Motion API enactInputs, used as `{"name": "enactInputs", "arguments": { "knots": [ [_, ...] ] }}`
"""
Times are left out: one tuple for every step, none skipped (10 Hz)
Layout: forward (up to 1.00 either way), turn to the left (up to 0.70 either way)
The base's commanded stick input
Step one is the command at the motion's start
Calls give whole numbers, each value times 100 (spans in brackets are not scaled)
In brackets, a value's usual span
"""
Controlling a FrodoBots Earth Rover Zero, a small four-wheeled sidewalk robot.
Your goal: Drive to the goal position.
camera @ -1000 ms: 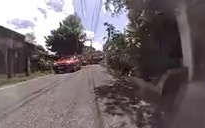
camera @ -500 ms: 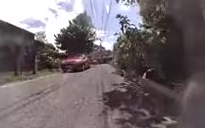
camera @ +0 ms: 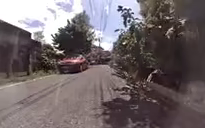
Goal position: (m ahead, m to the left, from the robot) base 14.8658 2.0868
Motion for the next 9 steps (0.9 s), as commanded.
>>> {"name": "enactInputs", "arguments": {
  "knots": [
    [85,0],
    [85,0],
    [85,0],
    [85,0],
    [85,0],
    [85,0],
    [85,0],
    [85,0],
    [85,0]
  ]
}}
